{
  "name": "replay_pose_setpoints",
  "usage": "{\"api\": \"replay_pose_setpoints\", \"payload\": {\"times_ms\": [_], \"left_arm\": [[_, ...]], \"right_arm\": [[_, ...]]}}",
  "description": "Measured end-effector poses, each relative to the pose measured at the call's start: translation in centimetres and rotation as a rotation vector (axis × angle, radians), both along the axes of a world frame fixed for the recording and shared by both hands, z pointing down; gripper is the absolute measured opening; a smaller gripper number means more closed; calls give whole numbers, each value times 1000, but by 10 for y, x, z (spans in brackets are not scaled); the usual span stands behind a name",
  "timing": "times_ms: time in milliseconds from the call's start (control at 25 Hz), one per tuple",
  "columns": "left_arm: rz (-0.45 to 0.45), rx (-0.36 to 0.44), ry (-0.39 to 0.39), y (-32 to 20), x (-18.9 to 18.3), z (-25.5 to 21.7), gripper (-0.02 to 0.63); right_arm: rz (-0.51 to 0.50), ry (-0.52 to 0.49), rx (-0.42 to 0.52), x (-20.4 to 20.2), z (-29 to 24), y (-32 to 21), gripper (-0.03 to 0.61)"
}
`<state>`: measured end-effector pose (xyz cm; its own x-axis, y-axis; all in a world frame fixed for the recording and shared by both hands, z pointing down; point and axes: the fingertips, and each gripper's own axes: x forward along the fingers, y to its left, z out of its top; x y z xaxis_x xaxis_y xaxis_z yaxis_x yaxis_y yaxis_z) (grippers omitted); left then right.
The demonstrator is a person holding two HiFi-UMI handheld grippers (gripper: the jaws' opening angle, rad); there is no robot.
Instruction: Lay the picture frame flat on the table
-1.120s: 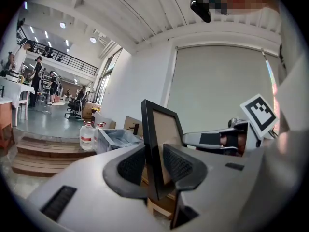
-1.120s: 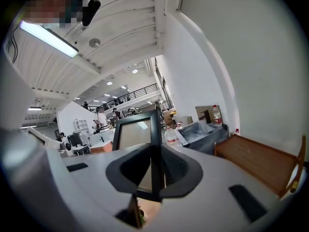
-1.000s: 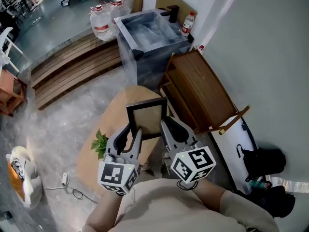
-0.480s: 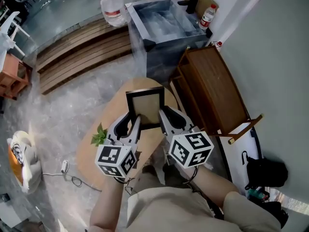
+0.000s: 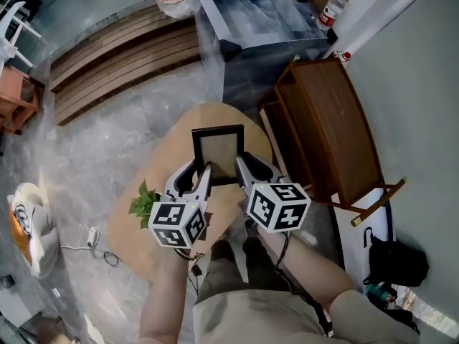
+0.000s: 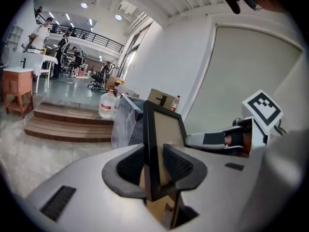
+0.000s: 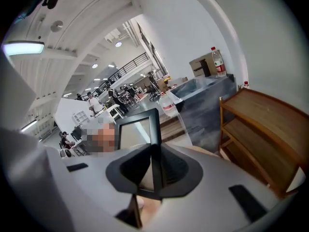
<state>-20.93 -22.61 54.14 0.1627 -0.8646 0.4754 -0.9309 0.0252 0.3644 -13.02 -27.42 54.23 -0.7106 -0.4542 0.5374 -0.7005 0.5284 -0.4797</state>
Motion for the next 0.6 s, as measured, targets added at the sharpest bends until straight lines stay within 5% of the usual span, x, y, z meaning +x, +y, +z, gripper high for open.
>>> {"api": "replay_pose_setpoints", "payload": {"times_ms": [400,600], "left_arm": [[-16,-162,86,-21,-11,143,114],[-38,-235,189,-25,-19,213,114]], "right_arm": [[12,103,-140,-11,143,-21,49],[12,156,-201,-19,210,-26,49]]}}
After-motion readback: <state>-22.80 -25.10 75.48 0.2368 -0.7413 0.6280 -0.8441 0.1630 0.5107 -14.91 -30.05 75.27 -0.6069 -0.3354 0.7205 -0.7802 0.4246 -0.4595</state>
